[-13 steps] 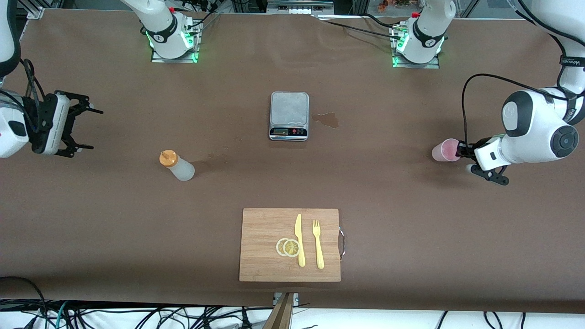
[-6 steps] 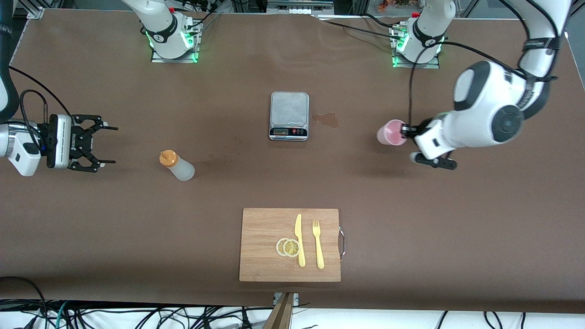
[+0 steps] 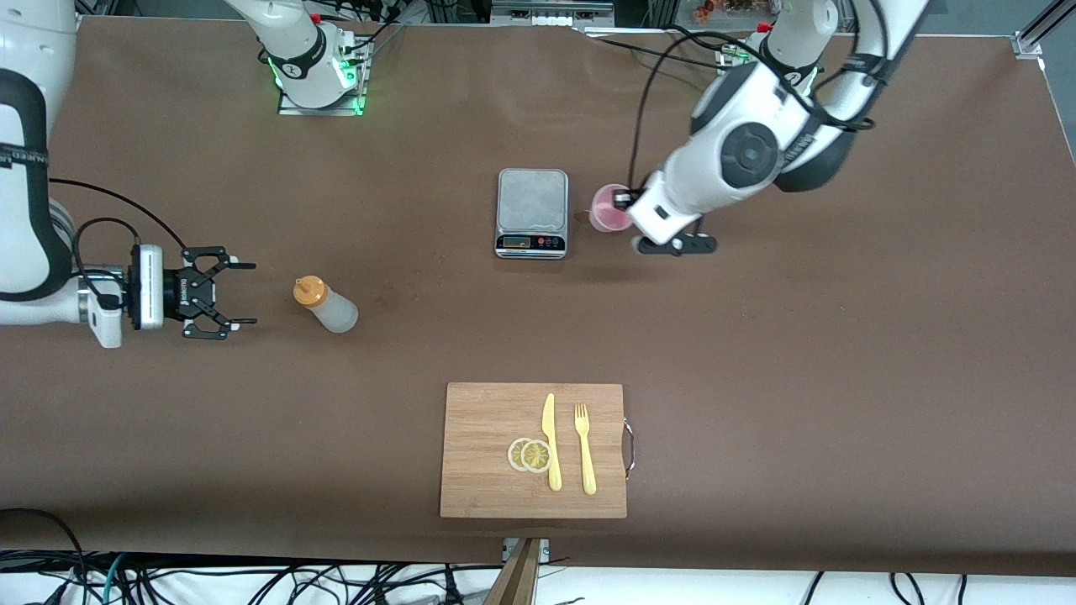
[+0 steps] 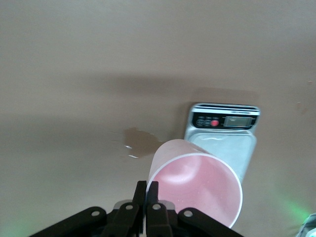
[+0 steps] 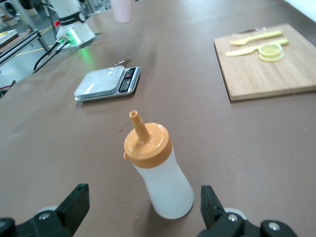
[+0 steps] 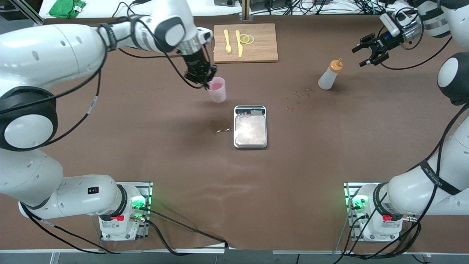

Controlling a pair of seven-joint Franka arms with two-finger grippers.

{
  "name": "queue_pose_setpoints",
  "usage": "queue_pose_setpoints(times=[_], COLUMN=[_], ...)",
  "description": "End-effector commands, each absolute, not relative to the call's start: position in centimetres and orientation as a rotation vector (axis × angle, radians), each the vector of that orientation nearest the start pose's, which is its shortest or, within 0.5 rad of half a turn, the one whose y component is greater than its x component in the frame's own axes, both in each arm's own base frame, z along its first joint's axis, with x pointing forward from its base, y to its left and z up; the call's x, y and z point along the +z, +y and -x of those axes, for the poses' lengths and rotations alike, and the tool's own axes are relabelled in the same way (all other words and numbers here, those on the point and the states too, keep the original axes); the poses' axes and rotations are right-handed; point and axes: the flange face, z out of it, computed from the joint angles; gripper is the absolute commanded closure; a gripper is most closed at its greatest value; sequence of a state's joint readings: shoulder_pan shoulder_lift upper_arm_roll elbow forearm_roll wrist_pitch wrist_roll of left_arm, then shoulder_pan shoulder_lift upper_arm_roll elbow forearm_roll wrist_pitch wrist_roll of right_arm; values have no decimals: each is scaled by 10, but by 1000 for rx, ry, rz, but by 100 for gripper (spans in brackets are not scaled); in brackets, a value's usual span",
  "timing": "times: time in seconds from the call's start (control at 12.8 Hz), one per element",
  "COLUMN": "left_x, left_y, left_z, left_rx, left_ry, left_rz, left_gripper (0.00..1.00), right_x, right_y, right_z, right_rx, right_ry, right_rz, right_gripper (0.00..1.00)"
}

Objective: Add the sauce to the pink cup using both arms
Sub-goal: 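Carry the pink cup onto the scale and open the left gripper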

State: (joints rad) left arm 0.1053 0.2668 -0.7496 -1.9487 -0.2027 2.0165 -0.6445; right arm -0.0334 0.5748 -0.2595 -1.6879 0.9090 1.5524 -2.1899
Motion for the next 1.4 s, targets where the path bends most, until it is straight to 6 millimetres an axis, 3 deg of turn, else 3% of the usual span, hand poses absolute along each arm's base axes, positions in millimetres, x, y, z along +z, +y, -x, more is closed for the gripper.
queue_pose_setpoints(times=[0.0,0.31,0.47,0.78,0.94,1.01,1.09,1.17,1.33], left_x=[345,321,306,276,273,274,273,277,304], left_y=[-384,-431,-445,-455,-455,-452,-451,-451,-447], left_z=[-434,-393,-377,-370,-373,-377,-376,-377,-385], left_rx=[504,447,398,354,313,313,320,317,319], left_ry=[-265,-350,-347,-224,-243,-260,-293,-324,-322], left_rz=[3315,3338,3362,3333,3335,3335,3325,3320,3275], left_gripper=[100,100,100,100,99,11,0,0,0], right_x=[233,182,157,142,133,129,124,121,112], right_y=[-78,-70,-66,-63,-54,-49,-36,-30,-16], right_z=[-610,-602,-600,-597,-596,-596,-597,-597,-593], right_rx=[-731,-856,-932,-936,-954,-951,-959,-969,-945], right_ry=[-1608,-1567,-1547,-1528,-1506,-1506,-1495,-1487,-1476], right_rz=[1436,1307,1271,1271,1262,1261,1245,1242,1219], right_gripper=[0,0,0,0,0,0,0,0,0])
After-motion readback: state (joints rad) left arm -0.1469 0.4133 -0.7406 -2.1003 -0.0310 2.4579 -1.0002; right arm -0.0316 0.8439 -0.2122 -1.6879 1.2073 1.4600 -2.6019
